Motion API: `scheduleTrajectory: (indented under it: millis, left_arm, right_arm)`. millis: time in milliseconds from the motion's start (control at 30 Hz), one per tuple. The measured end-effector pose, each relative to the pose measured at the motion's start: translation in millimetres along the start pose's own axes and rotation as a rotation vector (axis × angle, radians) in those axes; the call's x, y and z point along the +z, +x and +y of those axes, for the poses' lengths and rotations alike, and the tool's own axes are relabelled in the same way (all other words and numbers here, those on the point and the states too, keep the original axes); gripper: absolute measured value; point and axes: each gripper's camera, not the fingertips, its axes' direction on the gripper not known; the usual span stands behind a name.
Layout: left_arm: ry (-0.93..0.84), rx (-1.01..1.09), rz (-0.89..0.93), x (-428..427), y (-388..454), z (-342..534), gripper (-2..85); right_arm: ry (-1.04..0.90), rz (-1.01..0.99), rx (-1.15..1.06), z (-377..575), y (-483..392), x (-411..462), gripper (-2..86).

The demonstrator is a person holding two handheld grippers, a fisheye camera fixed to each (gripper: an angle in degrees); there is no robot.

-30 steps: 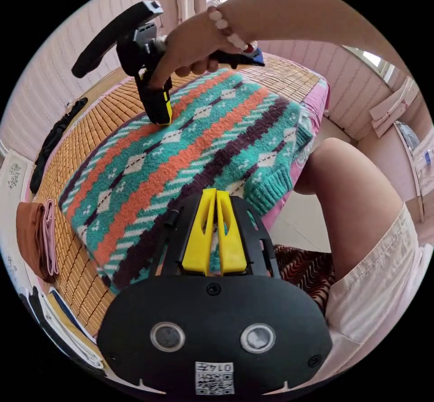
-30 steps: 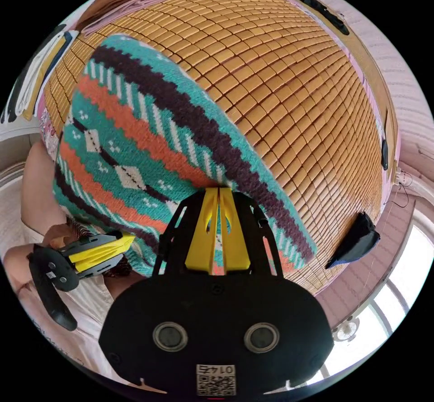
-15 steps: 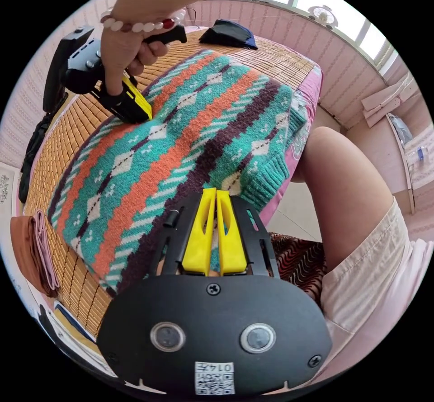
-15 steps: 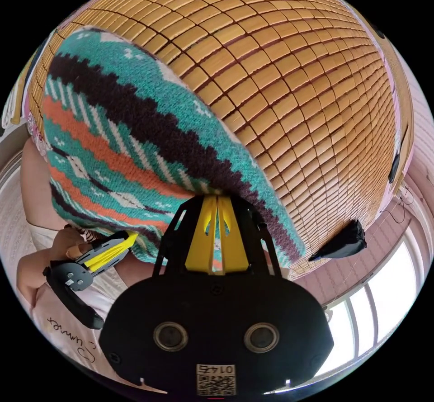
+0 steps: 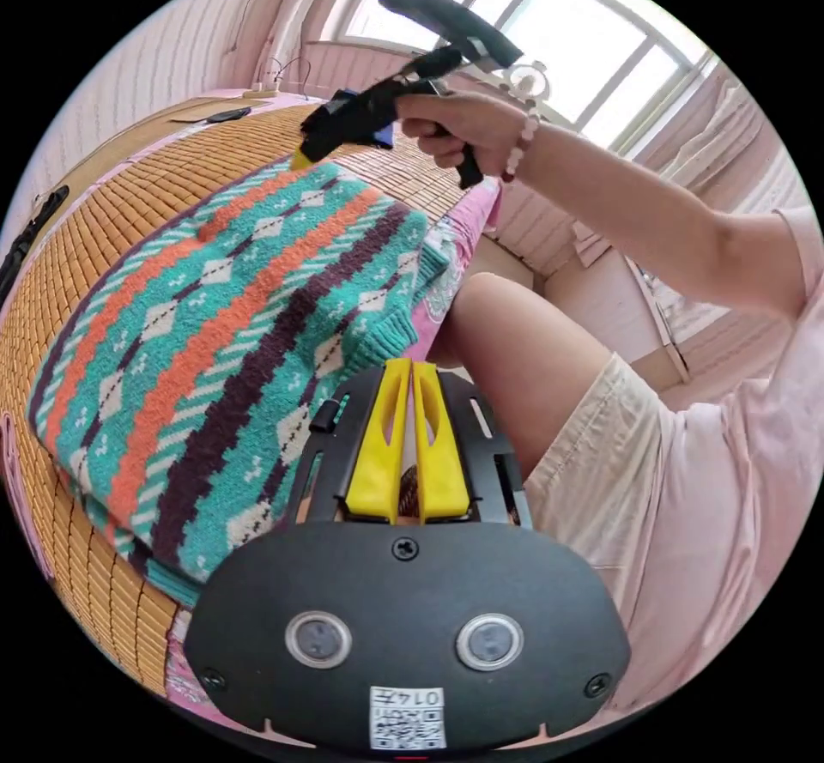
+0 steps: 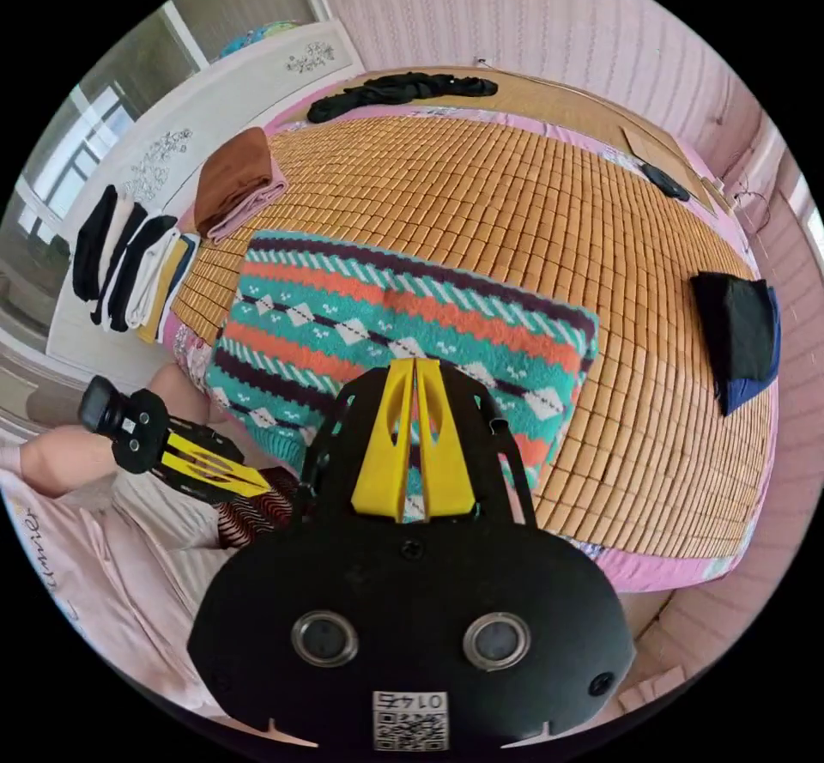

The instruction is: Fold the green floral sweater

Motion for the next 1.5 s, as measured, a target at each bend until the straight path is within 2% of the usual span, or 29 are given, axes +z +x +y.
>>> scheduleTrajectory:
  millis: [100, 133, 167, 233, 267, 333, 400, 467, 533, 600, 667, 833, 900, 1000, 1100, 1133, 1167, 1267, 1400, 1500]
  left_arm:
    - [0.097, -0.022, -0.085, -2, 16, 6, 6.7]
    - [0.108, -0.035, -0.089, 0, 17, 5, 7.7]
    - [0.121, -0.049, -0.088, 2, 21, 2, 9.5]
    - [0.128, -0.038, -0.122, 6, 29, -5, 11.1]
    - [0.122, 0.001, -0.155, 9, 37, -12, 11.3]
    - [0.099, 0.059, -0.205, 13, 49, -24, 11.6]
    - [0.063, 0.080, -0.231, 20, 59, -36, 12.4]
    - [0.035, 0.093, -0.235, 25, 66, -43, 12.9]
    - [0.006, 0.116, -0.247, 31, 72, -48, 13.7]
    - [-0.045, 0.147, -0.259, 42, 79, -55, 15.6]
    - [-0.076, 0.154, -0.277, 51, 82, -60, 16.5]
    - [-0.108, 0.207, -0.314, 64, 98, -72, 16.0]
    - [-0.170, 0.214, -0.266, 59, 110, -69, 13.0]
    - [-0.183, 0.281, -0.237, 37, 131, -42, 8.5]
    - [-0.157, 0.271, -0.213, 12, 141, -12, 6.8]
    - [-0.163, 0.261, -0.203, 8, 143, -7, 6.6]
    - [-0.153, 0.258, -0.207, -1, 147, 3, 6.5]
    - [-0.131, 0.255, -0.224, -26, 156, 25, 6.4]
    - [-0.053, 0.184, -0.195, -73, 153, 49, 6.4]
    - [0.003, 0.156, -0.225, -103, 153, 69, 6.3]
  right_arm:
    - [0.077, 0.046, 0.227, 98, 53, -48, 3.8]
    - [0.109, 0.053, 0.333, 130, 74, -58, 7.5]
    - [0.108, 0.030, 0.416, 153, 93, -61, 12.3]
    - [0.040, -0.105, 0.469, 169, 119, -60, 13.9]
    - [0.014, -0.214, 0.469, 171, 133, -60, 14.0]
    - [0.026, -0.302, 0.447, 169, 147, -67, 14.1]
    - [0.022, -0.271, 0.442, 160, 160, -75, 13.7]
    - [-0.059, -0.180, 0.465, 146, 179, -76, 12.0]
    - [-0.116, -0.177, 0.456, 140, 190, -75, 8.4]
    - [-0.076, -0.187, 0.416, 141, 196, -95, 6.1]
    - [0.042, -0.275, 0.400, 152, 202, -133, 4.3]
    - [0.156, -0.478, 0.265, 172, 194, -205, 3.2]
    - [0.208, -0.566, 0.224, 185, 186, -232, 3.3]
    - [0.158, -0.541, 0.117, 201, 162, -260, 4.3]
    - [0.228, -0.557, 0.217, 225, 181, -282, 6.5]
    - [0.294, -0.545, 0.320, 240, 202, -288, 7.4]
    - [0.345, -0.519, 0.451, 254, 226, -289, 10.5]
    - [0.353, -0.448, 0.633, 267, 263, -283, 19.7]
    - [0.301, -0.399, 0.669, 255, 276, -268, 22.7]
    - [0.265, -0.460, 0.678, 248, 278, -252, 21.5]
